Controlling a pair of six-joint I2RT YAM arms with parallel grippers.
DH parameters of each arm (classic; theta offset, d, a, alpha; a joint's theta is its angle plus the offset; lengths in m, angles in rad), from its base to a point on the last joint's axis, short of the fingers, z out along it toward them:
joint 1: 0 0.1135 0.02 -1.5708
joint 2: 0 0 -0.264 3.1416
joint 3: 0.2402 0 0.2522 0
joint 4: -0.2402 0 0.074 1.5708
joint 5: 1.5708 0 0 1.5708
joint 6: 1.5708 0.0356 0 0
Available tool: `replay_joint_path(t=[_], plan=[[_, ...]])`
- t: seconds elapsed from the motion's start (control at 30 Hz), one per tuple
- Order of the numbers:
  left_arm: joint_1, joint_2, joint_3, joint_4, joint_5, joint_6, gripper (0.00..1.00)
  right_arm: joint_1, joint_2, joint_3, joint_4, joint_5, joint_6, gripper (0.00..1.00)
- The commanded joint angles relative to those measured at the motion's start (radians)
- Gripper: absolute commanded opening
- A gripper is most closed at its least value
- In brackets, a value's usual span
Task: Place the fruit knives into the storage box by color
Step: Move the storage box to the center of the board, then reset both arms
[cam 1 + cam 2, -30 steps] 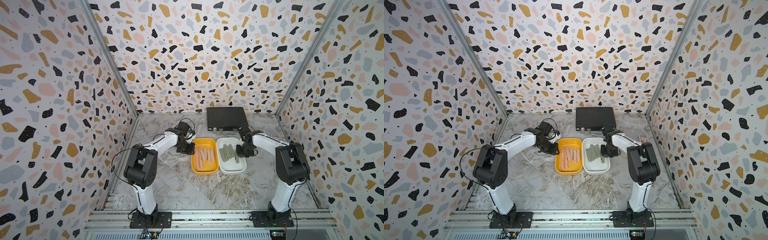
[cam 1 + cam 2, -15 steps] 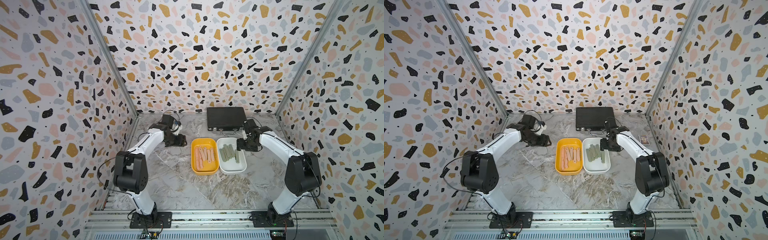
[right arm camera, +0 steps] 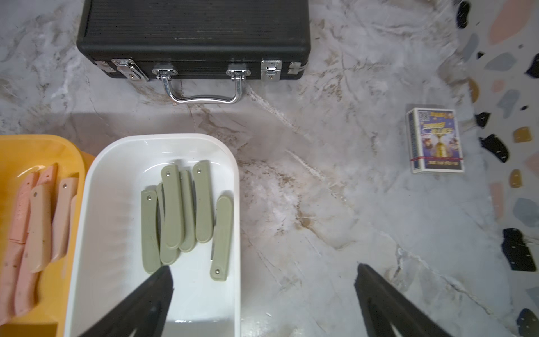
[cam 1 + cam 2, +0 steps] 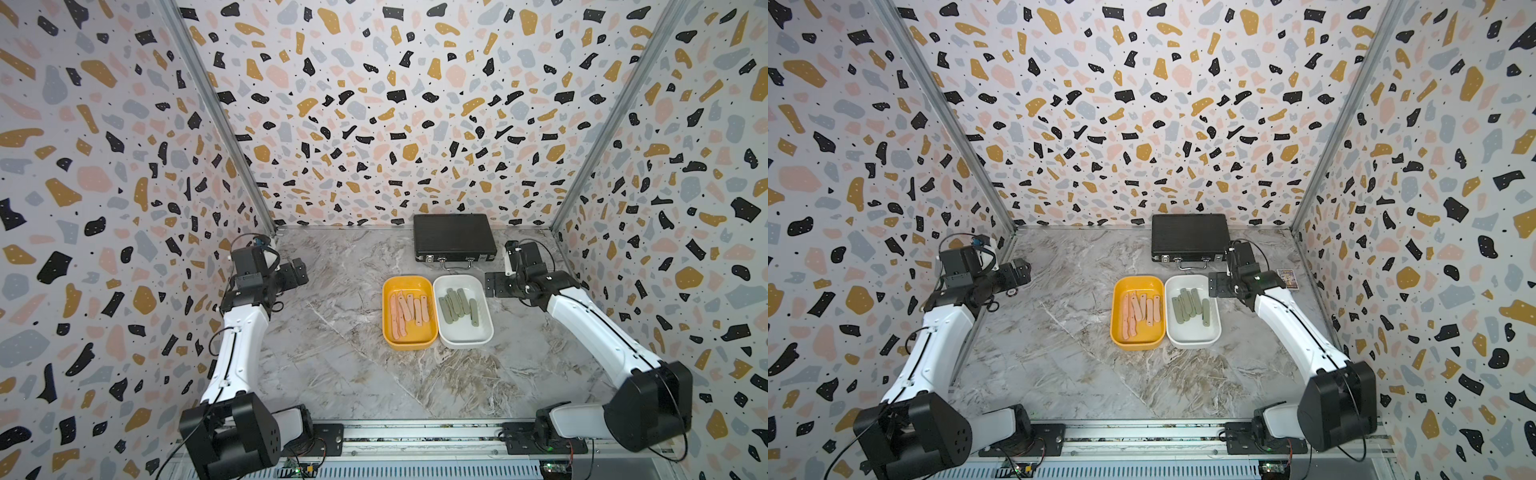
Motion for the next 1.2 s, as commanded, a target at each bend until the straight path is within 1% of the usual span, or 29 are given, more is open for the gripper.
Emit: replay_joint_path(t=[0.0,0.07,0.13,0.23,0.3,0.37,0.43,0.5,0.57,0.63,0.67,0.7,0.73,0.77,0.83,0.87,0.93,0.97,1.0,1.03,1.07,1.1,1.13,1.17], plan=[[0.001,-0.071,-0.214,0.378,-0.082,-0.045,0.99,-0.004,-0.118,-0.161,0.261,0.154,-0.126,0.99],[0.001,-0.11,-0.377,0.573,-0.056,-0.032,0.99,-0.004,-0.181,-0.259,0.367,0.208,-0.154,0.99],[-0.001,-0.124,-0.507,0.737,-0.034,-0.021,0.99,-0.005,-0.222,-0.333,0.441,0.221,-0.174,0.99],[-0.001,-0.09,-0.647,0.952,-0.019,-0.013,0.99,-0.006,-0.253,-0.422,0.558,0.225,-0.184,0.99],[-0.001,-0.044,-0.676,1.033,-0.033,-0.006,0.99,-0.007,-0.249,-0.467,0.613,0.241,-0.18,0.99],[-0.004,-0.008,-0.682,1.051,-0.032,-0.017,0.99,-0.007,-0.233,-0.504,0.661,0.268,-0.174,0.99],[-0.042,0.031,-0.706,1.109,-0.067,0.008,0.99,-0.009,-0.219,-0.547,0.729,0.299,-0.187,0.99],[-0.101,0.095,-0.729,1.178,-0.146,0.052,0.99,-0.013,-0.203,-0.597,0.83,0.326,-0.212,0.99],[-0.125,0.187,-0.735,1.278,-0.178,0.054,0.99,-0.027,-0.188,-0.641,0.916,0.33,-0.241,0.99],[-0.143,0.332,-0.709,1.366,-0.229,0.047,0.99,-0.05,-0.161,-0.676,0.995,0.337,-0.259,0.99],[-0.144,0.401,-0.69,1.445,-0.254,0.041,0.99,-0.067,-0.144,-0.691,1.033,0.331,-0.259,0.99],[-0.145,0.376,-0.672,1.375,-0.224,0.047,0.99,-0.086,-0.122,-0.708,1.078,0.311,-0.26,0.99],[-0.152,0.317,-0.634,1.216,-0.209,0.064,0.99,-0.105,-0.095,-0.72,1.126,0.285,-0.263,0.99],[-0.162,0.292,-0.59,1.08,-0.236,0.063,0.99,-0.123,-0.055,-0.73,1.187,0.276,-0.264,0.98],[-0.165,0.358,-0.622,1.245,-0.236,0.066,0.99,-0.154,0.042,-0.75,1.327,0.266,-0.238,0.99],[-0.165,0.356,-0.62,1.245,-0.236,0.066,0.99,-0.167,0.093,-0.753,1.387,0.243,-0.228,0.98],[-0.165,0.316,-0.597,1.133,-0.235,0.066,0.99,-0.183,0.191,-0.751,1.483,0.197,-0.231,0.98],[-0.165,0.322,-0.601,1.148,-0.234,0.066,0.99,-0.192,0.23,-0.743,1.52,0.163,-0.236,0.99],[-0.165,0.332,-0.607,1.179,-0.237,0.063,0.99,-0.211,0.232,-0.73,1.48,0.122,-0.219,0.99],[-0.165,0.342,-0.615,1.212,-0.236,0.065,0.99,-0.238,0.22,-0.702,1.391,0.083,-0.189,0.99],[-0.165,0.342,-0.616,1.214,-0.236,0.065,0.99,-0.26,0.249,-0.676,1.369,0.053,-0.177,0.99],[-0.165,0.335,-0.615,1.201,-0.234,0.064,0.99,-0.28,0.282,-0.669,1.404,0.005,-0.174,0.99],[-0.165,0.331,-0.612,1.187,-0.235,0.063,0.99,-0.304,0.26,-0.662,1.343,-0.035,-0.155,0.99],[-0.165,0.329,-0.607,1.175,-0.235,0.066,0.99,-0.309,0.248,-0.66,1.326,-0.04,-0.151,0.99]])
